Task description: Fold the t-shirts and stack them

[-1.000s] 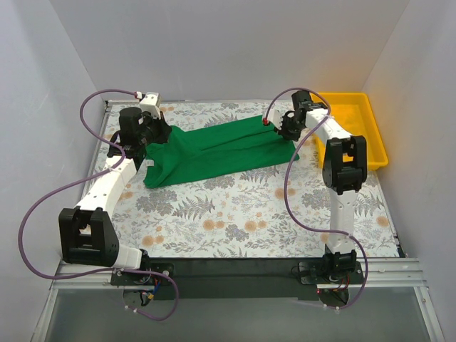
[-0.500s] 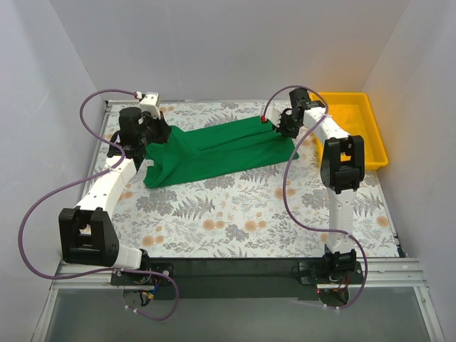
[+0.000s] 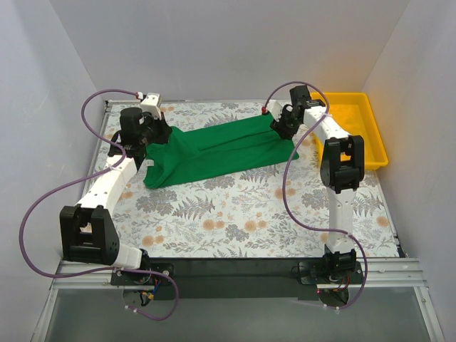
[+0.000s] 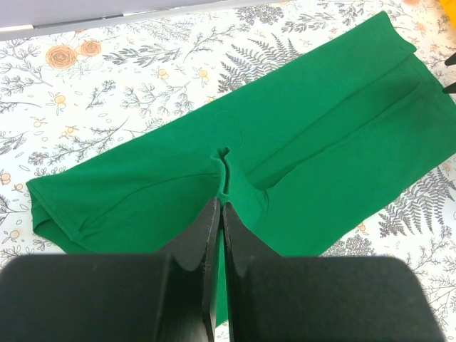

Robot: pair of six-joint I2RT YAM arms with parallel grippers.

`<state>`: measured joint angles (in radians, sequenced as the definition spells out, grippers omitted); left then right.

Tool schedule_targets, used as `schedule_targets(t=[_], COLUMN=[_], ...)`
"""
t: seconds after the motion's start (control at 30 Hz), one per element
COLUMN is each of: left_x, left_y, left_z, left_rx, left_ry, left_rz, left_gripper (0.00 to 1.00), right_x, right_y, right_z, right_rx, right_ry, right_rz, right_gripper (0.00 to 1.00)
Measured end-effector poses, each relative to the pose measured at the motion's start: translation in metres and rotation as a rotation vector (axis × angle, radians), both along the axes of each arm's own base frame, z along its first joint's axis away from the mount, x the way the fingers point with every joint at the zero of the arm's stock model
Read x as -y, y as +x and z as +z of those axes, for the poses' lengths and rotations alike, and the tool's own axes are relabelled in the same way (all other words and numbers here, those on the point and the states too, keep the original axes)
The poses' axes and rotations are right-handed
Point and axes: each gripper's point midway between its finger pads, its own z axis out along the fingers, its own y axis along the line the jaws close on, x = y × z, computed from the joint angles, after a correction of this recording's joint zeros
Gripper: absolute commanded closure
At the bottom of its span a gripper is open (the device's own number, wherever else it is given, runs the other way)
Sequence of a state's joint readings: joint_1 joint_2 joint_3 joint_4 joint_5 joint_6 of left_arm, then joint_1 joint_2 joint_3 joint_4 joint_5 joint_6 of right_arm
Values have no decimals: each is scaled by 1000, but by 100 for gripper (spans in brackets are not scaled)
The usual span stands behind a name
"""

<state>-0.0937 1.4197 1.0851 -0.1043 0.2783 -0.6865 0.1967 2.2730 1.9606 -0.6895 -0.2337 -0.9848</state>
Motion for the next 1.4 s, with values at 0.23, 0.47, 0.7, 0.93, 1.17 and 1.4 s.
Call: schedule_targets(t=[0.23,0.47,0.7,0.93,1.17,1.4], left_x=[1,-1,0,9,13,5], left_y=[2,8,19,24,39,55], left_z=[-3,-17,-23,-18,-40,-61], left_rx=[2,-24,-16,52,64,36], left_ry=[8,32,66,100,114,106], left_rz=[-11,-18,-59,-161,-244,-266], left_gripper=[100,100,100,100,100,100], right_x=[-29,-50,-56,-60,-62,-64], right_y=[-43,-87,-103,-101,-103,-104], right_z=[11,24,12,15,14,16], right_rx=[-100,-166,-212,-206,-211,-214], right_ry=[238,407,452,476,488,499], right_rz=[-80,-67,-60,-50,-41,-33], right_gripper=[46,46,46,46,46,46])
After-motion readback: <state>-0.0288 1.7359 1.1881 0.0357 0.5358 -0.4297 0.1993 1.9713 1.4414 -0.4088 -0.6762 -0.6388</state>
